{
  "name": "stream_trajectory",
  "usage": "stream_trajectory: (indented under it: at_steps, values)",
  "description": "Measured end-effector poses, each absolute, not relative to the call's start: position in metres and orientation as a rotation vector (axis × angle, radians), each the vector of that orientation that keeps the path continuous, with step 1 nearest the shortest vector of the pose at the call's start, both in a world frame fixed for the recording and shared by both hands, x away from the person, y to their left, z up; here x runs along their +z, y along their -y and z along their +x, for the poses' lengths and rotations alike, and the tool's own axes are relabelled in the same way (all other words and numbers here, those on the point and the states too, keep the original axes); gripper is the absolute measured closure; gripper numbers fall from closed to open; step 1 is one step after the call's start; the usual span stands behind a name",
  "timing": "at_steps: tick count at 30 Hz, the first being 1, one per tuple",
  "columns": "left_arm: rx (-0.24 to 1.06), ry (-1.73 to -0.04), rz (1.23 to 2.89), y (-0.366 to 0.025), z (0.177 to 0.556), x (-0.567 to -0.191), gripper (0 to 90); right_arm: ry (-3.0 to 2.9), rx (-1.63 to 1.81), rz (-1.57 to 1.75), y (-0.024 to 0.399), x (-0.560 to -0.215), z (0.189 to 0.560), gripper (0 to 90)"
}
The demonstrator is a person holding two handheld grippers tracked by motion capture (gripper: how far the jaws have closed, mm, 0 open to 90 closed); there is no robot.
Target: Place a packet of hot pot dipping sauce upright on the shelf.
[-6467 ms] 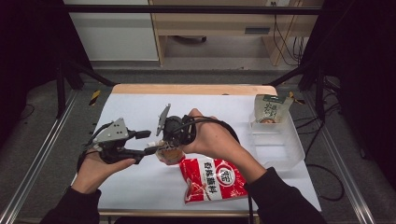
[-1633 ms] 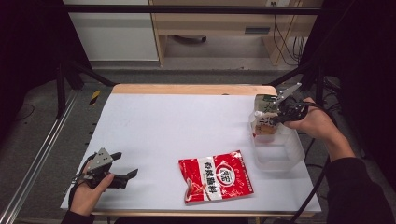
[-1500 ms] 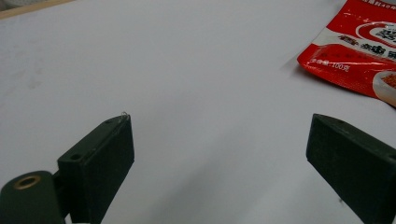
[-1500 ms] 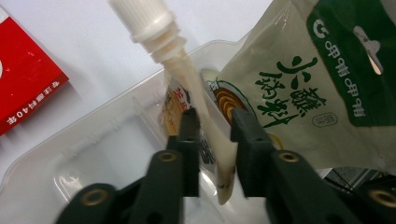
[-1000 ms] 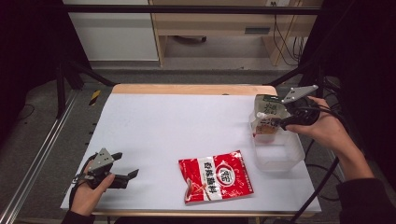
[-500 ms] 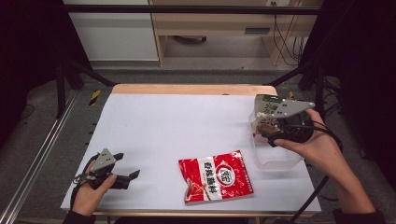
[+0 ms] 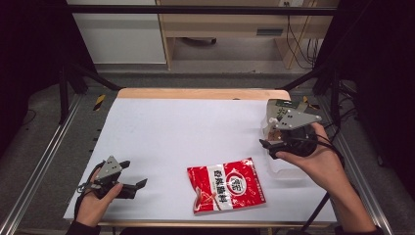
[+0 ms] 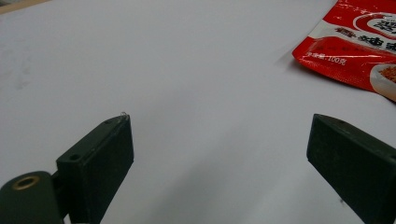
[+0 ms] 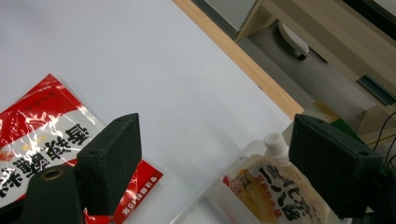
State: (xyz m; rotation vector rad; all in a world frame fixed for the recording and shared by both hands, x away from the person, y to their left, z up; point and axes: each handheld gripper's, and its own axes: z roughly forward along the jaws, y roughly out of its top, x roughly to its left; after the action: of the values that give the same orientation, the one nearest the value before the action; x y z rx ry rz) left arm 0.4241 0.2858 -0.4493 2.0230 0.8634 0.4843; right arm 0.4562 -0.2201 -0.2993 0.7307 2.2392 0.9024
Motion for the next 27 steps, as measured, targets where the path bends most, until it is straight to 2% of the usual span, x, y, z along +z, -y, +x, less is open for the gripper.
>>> stream_trajectory:
  at_steps: [8, 11, 20, 27]
  values:
    - [0.480, -0.855, 2.035, -0.284, 0.423, -0.449, 6.8, -2.246, 0.939, 0.732, 0.209, -0.310, 0.447, 16.5]
    - [0.477, -0.851, 2.039, -0.283, 0.422, -0.449, 6.6, -2.246, 0.957, 0.746, 0.205, -0.316, 0.441, 13.5]
    - [0.484, -0.813, 2.077, -0.270, 0.423, -0.448, 6.3, -2.274, 0.981, 0.775, 0.186, -0.347, 0.425, 11.3]
    - [0.496, -0.779, 2.086, -0.253, 0.425, -0.447, 6.2, -2.282, 0.992, 0.809, 0.176, -0.372, 0.413, 13.4]
